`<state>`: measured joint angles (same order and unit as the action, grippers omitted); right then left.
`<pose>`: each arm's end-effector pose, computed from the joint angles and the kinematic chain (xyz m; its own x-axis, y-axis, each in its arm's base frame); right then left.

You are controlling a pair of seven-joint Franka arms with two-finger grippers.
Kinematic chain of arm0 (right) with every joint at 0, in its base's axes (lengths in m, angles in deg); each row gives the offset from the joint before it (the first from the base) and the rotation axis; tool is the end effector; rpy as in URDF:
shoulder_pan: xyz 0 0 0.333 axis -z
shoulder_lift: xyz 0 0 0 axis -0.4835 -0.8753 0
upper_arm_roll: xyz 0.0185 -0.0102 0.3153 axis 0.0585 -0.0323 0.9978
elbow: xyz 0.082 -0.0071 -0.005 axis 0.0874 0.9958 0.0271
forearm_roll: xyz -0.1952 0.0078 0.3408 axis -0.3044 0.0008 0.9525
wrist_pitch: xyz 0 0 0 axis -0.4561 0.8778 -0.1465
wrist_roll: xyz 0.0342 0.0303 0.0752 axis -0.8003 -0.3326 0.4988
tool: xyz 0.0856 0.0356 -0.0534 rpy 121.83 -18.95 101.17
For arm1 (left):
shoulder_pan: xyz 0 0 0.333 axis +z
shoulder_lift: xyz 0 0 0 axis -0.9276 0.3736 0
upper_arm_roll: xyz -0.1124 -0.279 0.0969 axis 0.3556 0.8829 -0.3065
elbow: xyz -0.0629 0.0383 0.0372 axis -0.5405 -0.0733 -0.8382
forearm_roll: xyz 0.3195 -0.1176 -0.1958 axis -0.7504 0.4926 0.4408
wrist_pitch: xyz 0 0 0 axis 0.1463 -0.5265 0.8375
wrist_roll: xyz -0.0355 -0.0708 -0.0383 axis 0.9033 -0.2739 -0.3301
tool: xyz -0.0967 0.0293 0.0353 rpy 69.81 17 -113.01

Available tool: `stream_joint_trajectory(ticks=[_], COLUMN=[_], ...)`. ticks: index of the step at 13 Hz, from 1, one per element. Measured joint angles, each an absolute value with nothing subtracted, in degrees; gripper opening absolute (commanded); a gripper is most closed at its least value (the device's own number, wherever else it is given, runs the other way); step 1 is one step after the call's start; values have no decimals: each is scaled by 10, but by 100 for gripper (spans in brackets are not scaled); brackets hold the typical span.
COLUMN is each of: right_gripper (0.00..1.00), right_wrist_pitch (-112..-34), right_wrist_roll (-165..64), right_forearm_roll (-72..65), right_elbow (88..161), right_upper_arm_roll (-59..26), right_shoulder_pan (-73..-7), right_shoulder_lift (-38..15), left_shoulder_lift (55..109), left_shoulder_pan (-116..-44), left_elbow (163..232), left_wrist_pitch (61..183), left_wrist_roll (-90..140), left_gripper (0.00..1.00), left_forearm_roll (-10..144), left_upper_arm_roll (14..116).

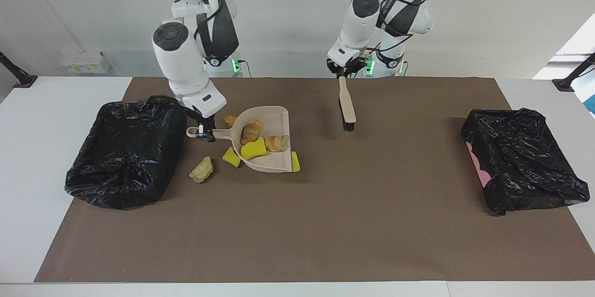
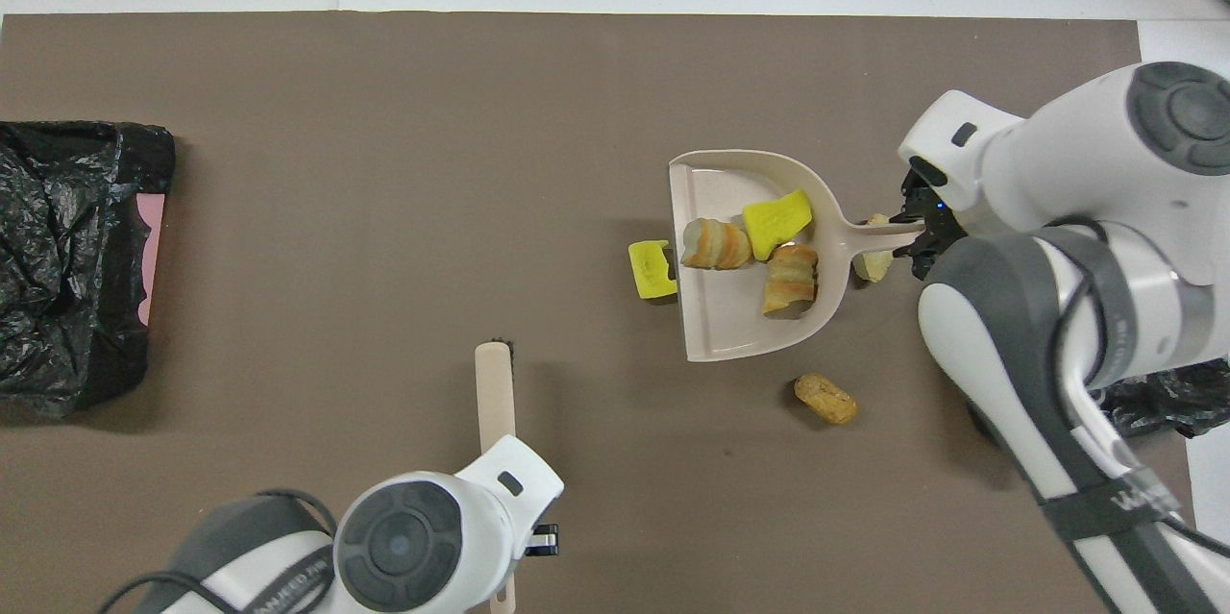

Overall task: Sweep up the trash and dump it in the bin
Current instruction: 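Carry the loaded dustpan to the bin with the right gripper, then tip the dustpan over the bin with the right gripper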

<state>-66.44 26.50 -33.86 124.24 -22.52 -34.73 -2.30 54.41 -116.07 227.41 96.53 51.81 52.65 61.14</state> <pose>0.5912 0.0746 0.4851 -0.0348 0.9994 0.0049 0.9991 0.0347 0.0223 0.2787 -0.3206 0.4106 0.9754 -0.0053 -0.2202 -0.0020 -0.9999 0.0152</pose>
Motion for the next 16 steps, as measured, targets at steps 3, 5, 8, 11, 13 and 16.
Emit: stream_joint_trajectory(ticks=[3,5,8,11,13,16], right_gripper=[0,0,0,0,0,0], right_wrist_pitch=[-648,-648,-650,-653,-673,-681], right_wrist_roll=[342,406,504,550,549,501], right_forearm_roll=[-336,-334,-335,-372,-430,-545], right_elbow=[1220,1217,1202,1189,1187,1187], right_upper_arm_roll=[-228,-229,-231,-231,-232,-231], right_shoulder_pan=[-272,-203,-118,-60,-35,-29], right_shoulder_lift=[-20,-20,-23,-25,-26,-26], left_shoulder_lift=[548,560,580,594,601,603], left_shoulder_pan=[-1264,-1309,-1320,-1320,-1320,-1320], left_elbow=[2315,2320,2320,2320,2320,2320], left_wrist_pitch=[1037,1065,1081,1085,1088,1089], left_wrist_roll=[618,653,654,640,622,618], left_gripper=[0,0,0,0,0,0], left_forearm_roll=[554,563,588,599,605,606], left_upper_arm_roll=[614,614,612,609,609,609])
